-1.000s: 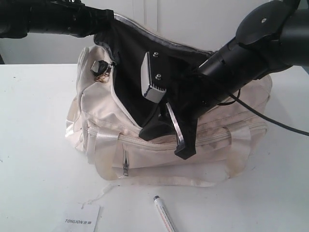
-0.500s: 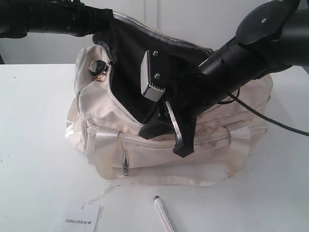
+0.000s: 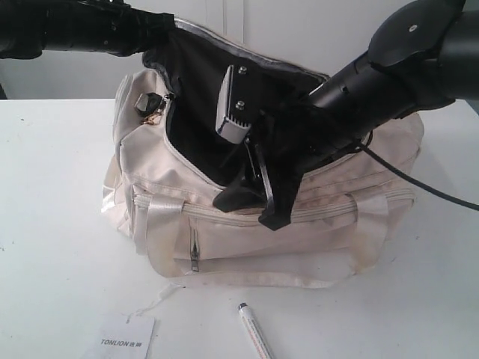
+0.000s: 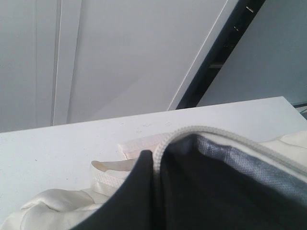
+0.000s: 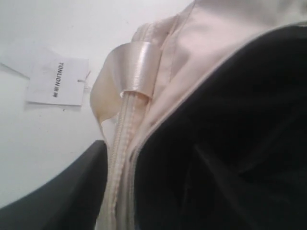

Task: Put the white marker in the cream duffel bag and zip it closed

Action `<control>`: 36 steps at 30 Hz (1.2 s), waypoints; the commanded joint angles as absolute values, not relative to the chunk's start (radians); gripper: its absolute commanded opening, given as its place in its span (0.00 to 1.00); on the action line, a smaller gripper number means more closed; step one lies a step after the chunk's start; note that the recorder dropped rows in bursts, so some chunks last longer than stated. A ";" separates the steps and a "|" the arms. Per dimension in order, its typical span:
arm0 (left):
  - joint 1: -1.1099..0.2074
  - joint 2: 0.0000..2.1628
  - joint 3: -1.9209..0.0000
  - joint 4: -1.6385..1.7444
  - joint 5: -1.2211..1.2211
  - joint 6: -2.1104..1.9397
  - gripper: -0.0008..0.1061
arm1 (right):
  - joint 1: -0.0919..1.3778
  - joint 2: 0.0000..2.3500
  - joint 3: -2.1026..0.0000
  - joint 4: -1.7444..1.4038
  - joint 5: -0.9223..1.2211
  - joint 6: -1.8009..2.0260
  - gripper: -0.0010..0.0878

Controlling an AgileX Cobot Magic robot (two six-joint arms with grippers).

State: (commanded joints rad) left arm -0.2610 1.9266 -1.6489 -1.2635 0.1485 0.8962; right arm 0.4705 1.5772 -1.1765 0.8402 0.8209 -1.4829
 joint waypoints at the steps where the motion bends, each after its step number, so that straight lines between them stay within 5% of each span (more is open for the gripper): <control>1: -0.261 1.927 -1.649 -1.264 0.149 0.896 0.01 | 0.471 1.566 -1.177 0.840 0.821 -1.468 0.58; 8: -0.261 1.927 -1.649 -1.264 0.149 0.896 0.01 | 0.471 1.492 -1.177 0.840 0.861 -1.294 0.50; 20: -0.261 1.927 -1.649 -1.264 0.149 0.896 0.01 | 0.471 1.447 -1.177 0.848 1.062 -1.222 0.01; 36: -0.261 1.927 -1.649 -1.264 0.149 0.896 0.01 | 0.503 1.447 -1.173 0.823 1.102 -1.125 0.01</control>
State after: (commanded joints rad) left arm -0.2610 1.9266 -1.6489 -1.2635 0.1485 0.8962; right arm 0.5033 1.4472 -1.1728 0.8226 1.1016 -1.1246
